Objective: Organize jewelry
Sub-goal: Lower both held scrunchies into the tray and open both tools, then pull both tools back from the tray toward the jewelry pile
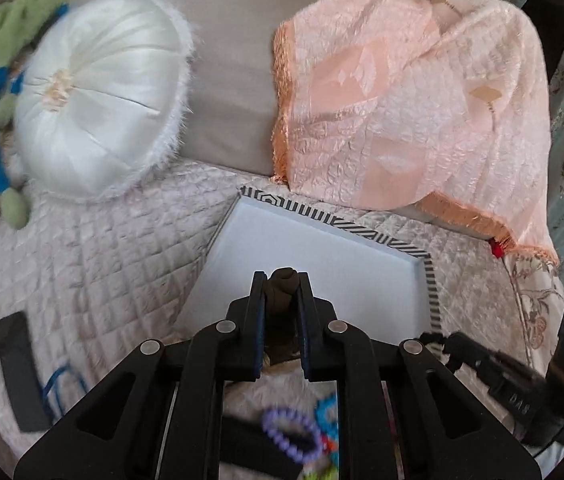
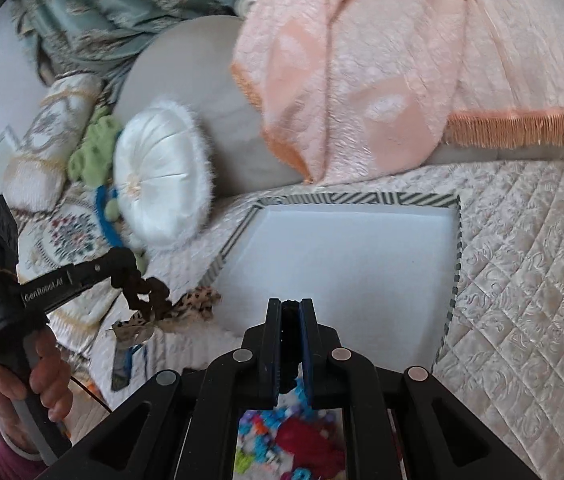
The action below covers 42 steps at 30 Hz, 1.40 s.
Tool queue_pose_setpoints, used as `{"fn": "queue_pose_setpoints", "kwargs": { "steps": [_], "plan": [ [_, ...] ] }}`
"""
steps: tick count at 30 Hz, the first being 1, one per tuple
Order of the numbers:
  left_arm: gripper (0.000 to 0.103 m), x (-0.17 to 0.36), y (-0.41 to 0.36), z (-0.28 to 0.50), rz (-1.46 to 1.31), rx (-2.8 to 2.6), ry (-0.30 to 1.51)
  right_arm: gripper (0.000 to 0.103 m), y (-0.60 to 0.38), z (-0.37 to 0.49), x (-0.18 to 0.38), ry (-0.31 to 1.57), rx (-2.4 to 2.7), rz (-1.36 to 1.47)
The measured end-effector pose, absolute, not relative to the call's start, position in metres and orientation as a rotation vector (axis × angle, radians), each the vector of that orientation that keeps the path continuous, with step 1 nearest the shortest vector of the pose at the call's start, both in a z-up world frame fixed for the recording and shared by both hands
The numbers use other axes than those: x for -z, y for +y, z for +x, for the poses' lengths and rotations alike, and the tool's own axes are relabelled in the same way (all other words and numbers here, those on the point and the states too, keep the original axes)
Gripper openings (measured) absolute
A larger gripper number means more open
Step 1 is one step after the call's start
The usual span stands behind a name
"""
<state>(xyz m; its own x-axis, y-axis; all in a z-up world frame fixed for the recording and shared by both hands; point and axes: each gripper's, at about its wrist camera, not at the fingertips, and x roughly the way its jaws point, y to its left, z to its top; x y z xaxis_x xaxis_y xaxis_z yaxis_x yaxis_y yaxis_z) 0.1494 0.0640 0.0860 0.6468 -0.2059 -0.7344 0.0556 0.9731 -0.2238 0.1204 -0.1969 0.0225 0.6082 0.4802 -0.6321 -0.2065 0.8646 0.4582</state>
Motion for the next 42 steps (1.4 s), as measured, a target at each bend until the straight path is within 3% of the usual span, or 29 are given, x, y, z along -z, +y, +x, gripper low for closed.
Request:
{"fn": "queue_pose_setpoints", "kwargs": {
  "steps": [9, 10, 12, 13, 14, 29, 39, 42],
  "plan": [
    [0.013, -0.007, 0.067, 0.205, -0.152, 0.083, 0.990, 0.008, -0.209, 0.147, 0.036, 0.972, -0.343, 0.374],
    [0.017, 0.001, 0.070, 0.206, -0.150, 0.074, 0.997, 0.008, -0.211, 0.148, 0.041, 0.995, -0.334, 0.363],
    [0.038, 0.010, 0.072, 0.205, -0.141, 0.066, 1.020, 0.013, -0.213, 0.145, 0.046, 1.019, -0.330, 0.314],
    [0.054, 0.013, 0.072, 0.204, -0.141, 0.066, 1.029, 0.027, -0.212, 0.142, 0.047, 1.025, -0.334, 0.285],
    [0.057, 0.017, 0.073, 0.201, -0.148, 0.074, 1.035, 0.036, -0.211, 0.140, 0.048, 1.031, -0.342, 0.256],
    [0.057, 0.019, 0.071, 0.130, -0.120, 0.068, 1.070, 0.037, -0.215, 0.117, 0.039, 1.081, -0.388, 0.066],
    [0.057, -0.019, 0.077, 0.090, -0.120, 0.011, 0.971, 0.038, -0.215, 0.085, 0.000, 0.900, -0.375, 0.198],
    [0.057, -0.028, 0.075, 0.076, -0.106, -0.004, 0.944, 0.044, -0.210, 0.073, -0.008, 0.873, -0.372, 0.224]
  ]
}}
